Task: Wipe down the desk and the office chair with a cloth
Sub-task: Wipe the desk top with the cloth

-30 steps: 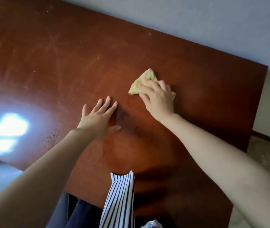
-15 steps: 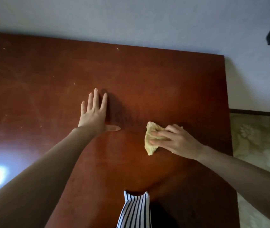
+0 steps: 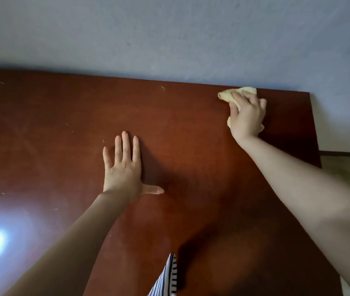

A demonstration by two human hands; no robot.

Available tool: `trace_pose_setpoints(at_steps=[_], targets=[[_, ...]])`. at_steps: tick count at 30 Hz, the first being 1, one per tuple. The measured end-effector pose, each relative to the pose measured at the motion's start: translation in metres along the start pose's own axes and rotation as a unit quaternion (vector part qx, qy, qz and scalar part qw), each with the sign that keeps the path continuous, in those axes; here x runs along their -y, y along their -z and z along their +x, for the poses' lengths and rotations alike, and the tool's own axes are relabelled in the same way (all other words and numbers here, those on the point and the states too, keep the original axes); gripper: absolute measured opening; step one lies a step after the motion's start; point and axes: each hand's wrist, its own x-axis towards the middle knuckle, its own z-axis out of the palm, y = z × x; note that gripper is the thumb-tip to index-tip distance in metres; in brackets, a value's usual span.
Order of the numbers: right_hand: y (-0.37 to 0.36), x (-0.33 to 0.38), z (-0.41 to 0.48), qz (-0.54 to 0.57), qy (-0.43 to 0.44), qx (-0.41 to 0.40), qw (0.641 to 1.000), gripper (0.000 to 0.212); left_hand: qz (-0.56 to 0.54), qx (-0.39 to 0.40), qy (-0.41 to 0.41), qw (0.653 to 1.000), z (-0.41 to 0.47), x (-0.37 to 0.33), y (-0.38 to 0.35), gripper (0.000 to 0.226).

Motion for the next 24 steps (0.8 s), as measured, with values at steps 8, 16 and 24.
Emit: trace_pose_setpoints(at_steps=[8,16,24], targets=[[-0.061,0.106,0.022,-0.049,0.102,0.074,0.991,0.036,0.013,-0.02,0.003,1.0,0.003,0.003,-0.002,0.148],[-0.058,0.137,-0.03,0.021,0.384,0.157,0.909,0.048,0.024,-0.001,0.016,1.0,0.005,0.006,0.002,0.148],[-0.016,0.048,-0.084,0.108,0.57,0.143,0.802,0.034,0.037,0.015,0.028,0.999,0.002,0.005,0.008,0.15]])
